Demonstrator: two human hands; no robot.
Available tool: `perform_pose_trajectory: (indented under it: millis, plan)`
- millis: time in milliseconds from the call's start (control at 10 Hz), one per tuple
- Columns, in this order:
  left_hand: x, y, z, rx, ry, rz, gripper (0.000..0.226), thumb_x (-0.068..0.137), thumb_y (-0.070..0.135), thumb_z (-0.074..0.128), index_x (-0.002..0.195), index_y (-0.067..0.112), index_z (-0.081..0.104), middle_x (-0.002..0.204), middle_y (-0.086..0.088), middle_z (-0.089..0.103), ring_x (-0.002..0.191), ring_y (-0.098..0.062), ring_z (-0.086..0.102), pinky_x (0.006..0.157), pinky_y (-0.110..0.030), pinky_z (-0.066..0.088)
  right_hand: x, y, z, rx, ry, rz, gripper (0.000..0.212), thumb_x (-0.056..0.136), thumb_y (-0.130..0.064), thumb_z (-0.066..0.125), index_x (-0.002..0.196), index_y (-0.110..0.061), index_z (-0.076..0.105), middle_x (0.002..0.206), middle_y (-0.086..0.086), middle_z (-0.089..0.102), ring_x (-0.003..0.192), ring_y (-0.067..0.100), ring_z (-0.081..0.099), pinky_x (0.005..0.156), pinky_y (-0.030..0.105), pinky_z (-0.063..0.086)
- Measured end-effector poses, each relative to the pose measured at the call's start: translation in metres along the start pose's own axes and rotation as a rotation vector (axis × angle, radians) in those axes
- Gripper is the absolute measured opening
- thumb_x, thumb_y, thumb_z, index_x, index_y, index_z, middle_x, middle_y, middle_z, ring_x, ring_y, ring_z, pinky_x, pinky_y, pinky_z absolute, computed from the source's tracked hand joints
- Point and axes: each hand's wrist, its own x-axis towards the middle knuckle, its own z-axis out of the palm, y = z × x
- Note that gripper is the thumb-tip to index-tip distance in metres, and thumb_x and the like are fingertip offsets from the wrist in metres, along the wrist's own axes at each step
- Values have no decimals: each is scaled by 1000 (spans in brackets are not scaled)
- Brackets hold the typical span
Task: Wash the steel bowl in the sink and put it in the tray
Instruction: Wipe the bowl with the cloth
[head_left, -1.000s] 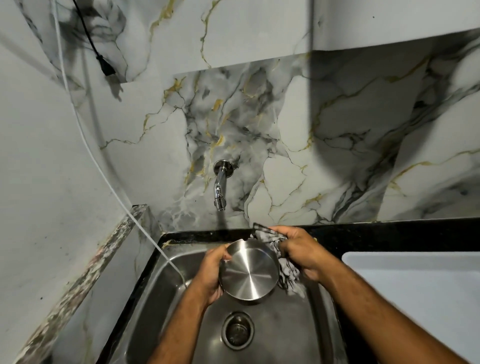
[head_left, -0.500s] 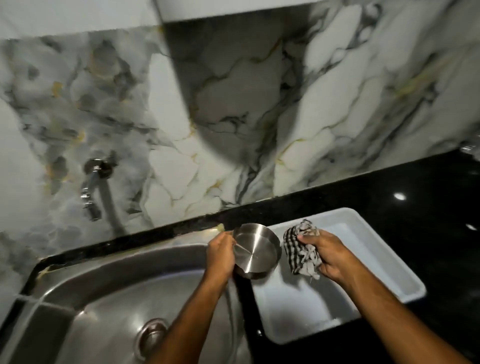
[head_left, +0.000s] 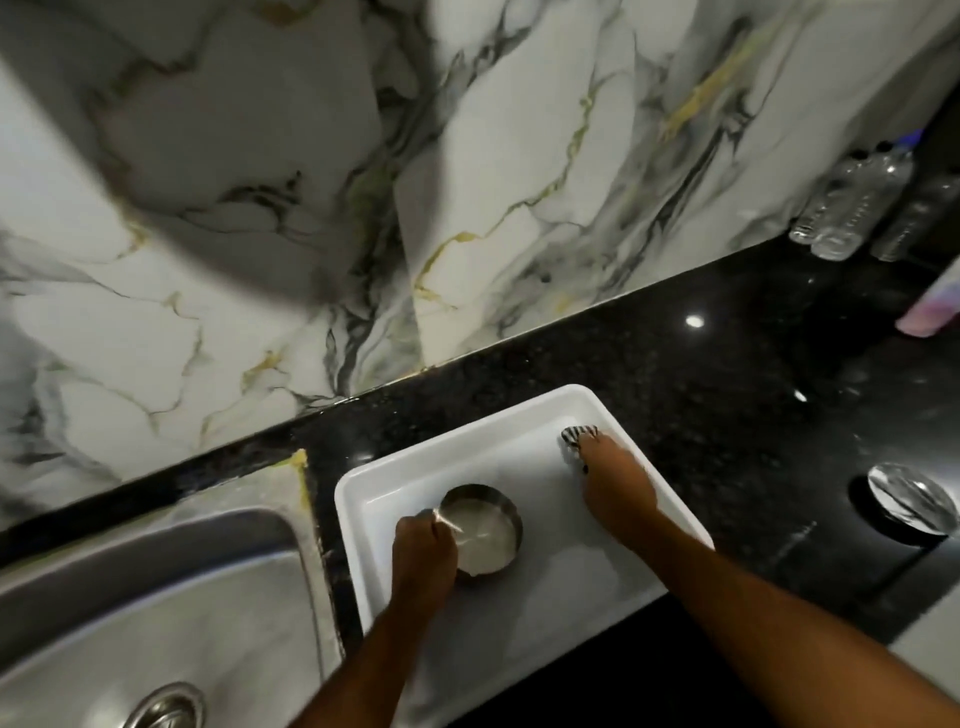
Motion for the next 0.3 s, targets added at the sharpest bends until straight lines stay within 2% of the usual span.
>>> perform_pose_trajectory:
  millis: [100, 200, 300]
  plan:
    - [0, -2, 3, 165, -11, -51, 26, 96, 15, 49, 113, 4, 64, 112, -18, 65, 99, -31, 63, 89, -38, 50, -6, 2, 29, -154, -75, 35, 49, 98, -17, 40, 148, -16, 39, 158, 14, 33, 141, 35, 35, 114, 50, 32]
    - [1, -5, 1, 343, -53, -1, 41, 93, 18, 50, 133, 13, 54, 124, -9, 64, 112, -27, 61, 96, -36, 47, -13, -3, 48, -240, -124, 53, 57, 95, -20, 39, 151, -13, 30, 162, 16, 21, 147, 38, 18, 118, 53, 19]
    - [1, -1, -7, 454, -52, 91, 40, 88, 15, 51, 128, 14, 57, 117, -8, 68, 108, -27, 63, 91, -37, 50, -16, -18, 44, -235, -131, 147, 63, 97, -28, 35, 154, -9, 17, 164, 14, 13, 150, 34, 10, 118, 56, 13]
